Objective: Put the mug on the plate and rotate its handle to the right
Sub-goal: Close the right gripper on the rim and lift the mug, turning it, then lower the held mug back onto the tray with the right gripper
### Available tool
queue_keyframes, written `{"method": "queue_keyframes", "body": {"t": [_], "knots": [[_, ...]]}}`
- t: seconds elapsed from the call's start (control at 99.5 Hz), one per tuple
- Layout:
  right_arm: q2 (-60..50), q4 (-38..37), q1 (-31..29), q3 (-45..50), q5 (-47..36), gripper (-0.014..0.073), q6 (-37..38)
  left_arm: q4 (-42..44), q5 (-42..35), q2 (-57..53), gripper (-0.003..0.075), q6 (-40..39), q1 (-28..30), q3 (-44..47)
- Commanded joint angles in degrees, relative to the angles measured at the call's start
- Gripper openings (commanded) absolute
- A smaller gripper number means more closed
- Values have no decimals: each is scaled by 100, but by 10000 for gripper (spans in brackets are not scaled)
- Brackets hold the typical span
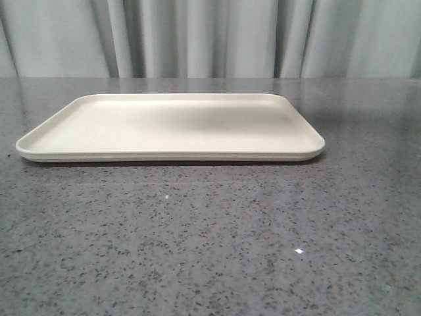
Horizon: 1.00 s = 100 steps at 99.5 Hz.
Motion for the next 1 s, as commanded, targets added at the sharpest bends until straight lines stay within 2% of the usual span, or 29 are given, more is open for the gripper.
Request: {"method": "queue_keyframes", "body": {"t": [0.0, 0.1, 0.241, 0.633, 0.995], "knots": [[-291, 6, -39, -233, 99, -118, -768, 65, -73, -23, -20, -64, 3, -119], [-209, 6, -39, -233, 417, -118, -1122, 41, -73, -23, -20, -64, 3, -119], [38, 19, -39, -233, 734, -118, -1127, -44, -73, -23, -20, -64, 3, -119], [740, 276, 58, -233, 623, -118, -1087, -194, -73, -23, -20, -64, 3, -119], [1055, 278, 115, -233, 1014, -118, -1155, -194, -73, -23, -20, -64, 3, -119]]}}
